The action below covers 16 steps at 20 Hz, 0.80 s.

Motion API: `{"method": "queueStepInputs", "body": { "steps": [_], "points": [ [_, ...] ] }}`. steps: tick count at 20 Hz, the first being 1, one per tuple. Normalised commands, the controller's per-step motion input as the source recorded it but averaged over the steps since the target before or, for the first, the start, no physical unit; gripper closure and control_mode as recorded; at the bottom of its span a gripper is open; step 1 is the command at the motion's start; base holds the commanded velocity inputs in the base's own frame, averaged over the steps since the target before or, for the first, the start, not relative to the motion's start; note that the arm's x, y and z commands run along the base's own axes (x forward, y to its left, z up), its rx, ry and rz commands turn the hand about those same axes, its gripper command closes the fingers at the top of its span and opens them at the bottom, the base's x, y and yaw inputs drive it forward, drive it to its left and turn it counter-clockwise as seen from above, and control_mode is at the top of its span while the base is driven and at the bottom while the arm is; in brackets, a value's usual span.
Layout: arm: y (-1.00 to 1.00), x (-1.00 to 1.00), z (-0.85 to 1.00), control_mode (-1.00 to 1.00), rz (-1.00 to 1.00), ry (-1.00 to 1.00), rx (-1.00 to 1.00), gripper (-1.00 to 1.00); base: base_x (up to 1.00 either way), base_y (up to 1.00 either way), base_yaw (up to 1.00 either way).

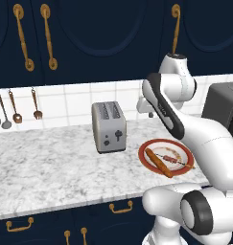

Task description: Pick up the kebab skewer and baguette bread, and place them inside the toaster oven. Close the toaster oven door and start by setting the timer.

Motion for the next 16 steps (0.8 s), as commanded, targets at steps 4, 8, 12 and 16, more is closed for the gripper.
{"method": "queueStepInputs", "body": {
  "steps": [4,8,12,16],
  "points": [
    [0.00,0.00,0.00,1.00,0.00,0.00,0.00,-1.00,0.00,0.00,0.00],
    [0.00,0.00,0.00,1.00,0.00,0.00,0.00,-1.00,0.00,0.00,0.00],
    [0.00,0.00,0.00,1.00,0.00,0.00,0.00,-1.00,0.00,0.00,0.00],
    [0.00,0.00,0.00,1.00,0.00,0.00,0.00,-1.00,0.02,-0.46,0.00]
  ]
}}
